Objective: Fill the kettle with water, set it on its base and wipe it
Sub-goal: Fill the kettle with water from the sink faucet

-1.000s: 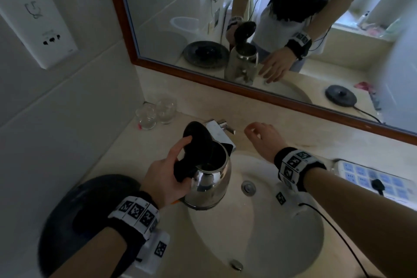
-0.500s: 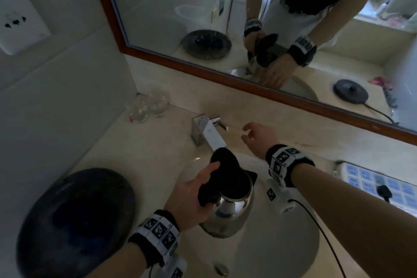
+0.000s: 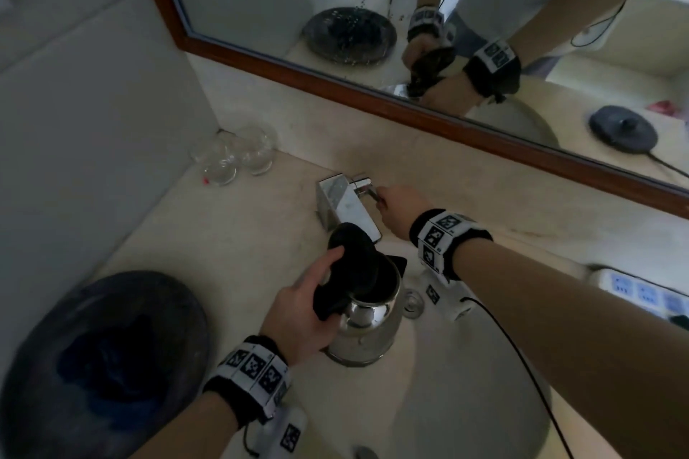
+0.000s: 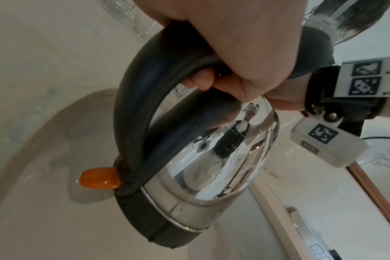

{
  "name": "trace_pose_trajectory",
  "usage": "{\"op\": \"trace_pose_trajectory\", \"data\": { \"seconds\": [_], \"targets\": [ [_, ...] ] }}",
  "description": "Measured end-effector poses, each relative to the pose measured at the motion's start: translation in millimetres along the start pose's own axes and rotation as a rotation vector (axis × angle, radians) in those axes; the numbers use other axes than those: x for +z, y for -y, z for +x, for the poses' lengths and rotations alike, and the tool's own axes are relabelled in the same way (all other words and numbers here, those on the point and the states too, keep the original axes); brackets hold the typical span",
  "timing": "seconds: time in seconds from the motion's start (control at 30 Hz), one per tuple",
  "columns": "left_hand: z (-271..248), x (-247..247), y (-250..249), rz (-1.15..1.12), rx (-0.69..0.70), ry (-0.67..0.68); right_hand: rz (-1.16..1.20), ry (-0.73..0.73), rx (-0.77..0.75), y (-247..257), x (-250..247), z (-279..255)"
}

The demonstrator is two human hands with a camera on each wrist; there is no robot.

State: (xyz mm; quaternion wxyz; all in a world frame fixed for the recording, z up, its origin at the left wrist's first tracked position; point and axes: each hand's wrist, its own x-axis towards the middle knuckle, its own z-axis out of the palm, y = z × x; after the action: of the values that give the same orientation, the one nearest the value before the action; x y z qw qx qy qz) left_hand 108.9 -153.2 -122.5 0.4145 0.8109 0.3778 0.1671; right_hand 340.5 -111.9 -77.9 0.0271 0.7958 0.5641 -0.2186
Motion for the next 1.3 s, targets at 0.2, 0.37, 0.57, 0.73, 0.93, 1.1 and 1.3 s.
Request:
{"op": "trace_pose_trajectory", "data": {
  "seconds": [0.2,0.37,0.57,0.73,0.93,1.1,1.3],
  "targets": [
    [13.9,-0.9,5.7,-0.024,-0.002,-0.036,-0.054,0.021,-0.012,1.9,-1.0,5.0],
    [20.3,-5.6,9.2,-0.033,-0.006,-0.056,-0.071,0.048,0.001,4.7,-4.7,6.7],
    [23.5,-12.5,6.5,-0.069,-0.035,-0.096,-0.047,0.043,0.042,4.5,-7.3,7.6],
    [22.9,-11.8,2.8,-0.09,-0.025,-0.09,-0.056,0.061,0.063,3.7,-9.9,9.1],
    [21.7,-13.5,3.1,-0.114,-0.029,-0.109,-0.04,0.038,0.077,2.5,-9.1,9.8],
    [23.0,-13.8,4.0,-0.115,-0.018,-0.121,-0.02,0.027,0.084,1.8,-9.7,10.2],
    [21.9,-13.0,2.5,-0.129,-0.006,-0.134,-0.015,0.038,0.091,0.2,-7.8,12.7]
  ]
}}
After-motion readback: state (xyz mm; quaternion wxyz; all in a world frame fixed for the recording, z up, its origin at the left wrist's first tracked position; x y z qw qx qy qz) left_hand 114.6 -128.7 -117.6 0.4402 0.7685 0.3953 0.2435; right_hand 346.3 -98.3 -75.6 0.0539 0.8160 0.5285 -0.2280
